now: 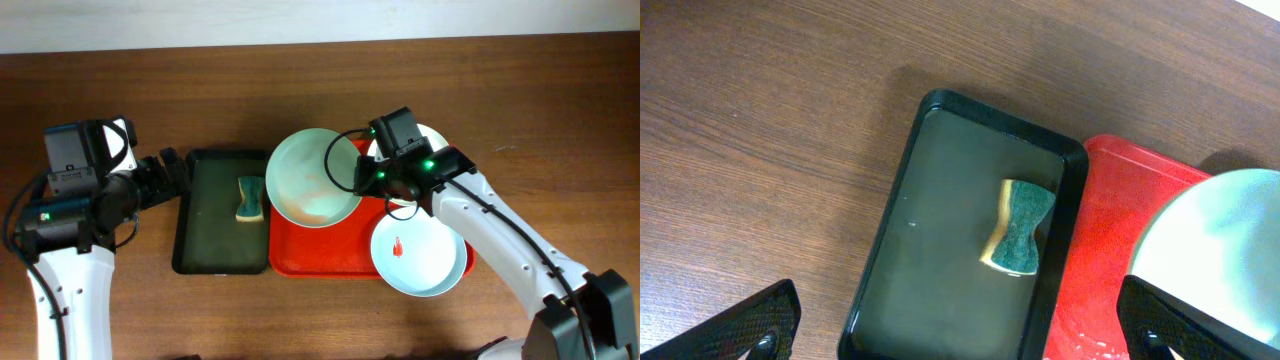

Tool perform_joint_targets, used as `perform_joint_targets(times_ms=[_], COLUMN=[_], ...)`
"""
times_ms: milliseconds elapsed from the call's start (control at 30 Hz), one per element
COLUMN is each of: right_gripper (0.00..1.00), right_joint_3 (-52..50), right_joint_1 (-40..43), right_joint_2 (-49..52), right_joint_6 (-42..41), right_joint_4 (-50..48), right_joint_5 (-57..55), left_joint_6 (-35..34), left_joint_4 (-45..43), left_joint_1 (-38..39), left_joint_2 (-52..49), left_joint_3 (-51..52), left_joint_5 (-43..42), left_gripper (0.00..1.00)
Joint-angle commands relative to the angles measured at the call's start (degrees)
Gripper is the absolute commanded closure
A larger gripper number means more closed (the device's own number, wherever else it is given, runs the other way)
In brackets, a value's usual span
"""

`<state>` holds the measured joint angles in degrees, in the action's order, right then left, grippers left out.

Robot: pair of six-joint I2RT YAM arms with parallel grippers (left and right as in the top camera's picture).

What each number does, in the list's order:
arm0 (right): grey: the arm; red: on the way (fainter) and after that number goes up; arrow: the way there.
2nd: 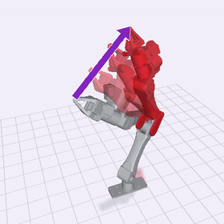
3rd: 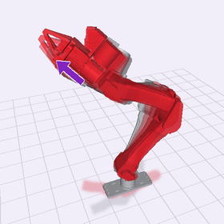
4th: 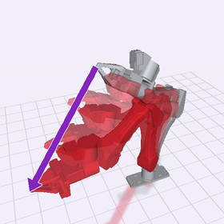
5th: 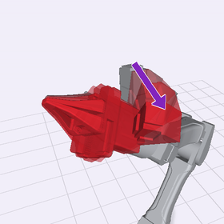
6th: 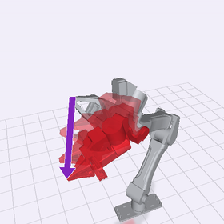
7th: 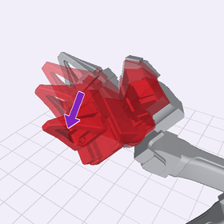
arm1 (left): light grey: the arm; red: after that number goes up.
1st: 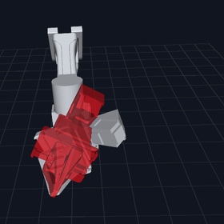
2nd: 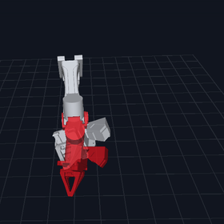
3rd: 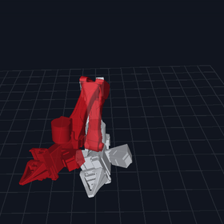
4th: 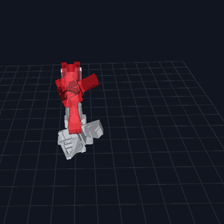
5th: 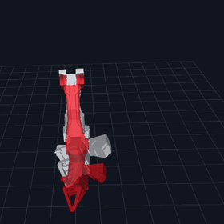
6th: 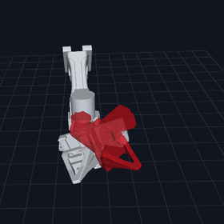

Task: Clean dirty plates on tray and stack at the side
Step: 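Lift the light-green plate with the right gripper and carry it right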

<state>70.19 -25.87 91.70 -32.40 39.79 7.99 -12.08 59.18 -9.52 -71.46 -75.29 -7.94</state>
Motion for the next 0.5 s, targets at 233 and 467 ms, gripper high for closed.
perform_joint_targets(times_ms=[233,467], right_gripper=[0.96,0.96], right_joint_3=[0.9,0.92], right_joint_1=[-19.85,-29.68], right_joint_2=[6.21,6.21], right_joint_6=[-4.57,3.82], right_joint_4=[-12.92,-19.34], right_joint_5=[-18.1,-40.02], left_joint_6=[-0.72,-0.72], left_joint_4=[0.09,0.09], left_joint_1=[-0.02,-0.02], left_joint_2=[0.83,0.83], left_joint_3=[0.02,0.02], left_joint_5=[0.46,0.46], left_gripper=[0.01,0.01])
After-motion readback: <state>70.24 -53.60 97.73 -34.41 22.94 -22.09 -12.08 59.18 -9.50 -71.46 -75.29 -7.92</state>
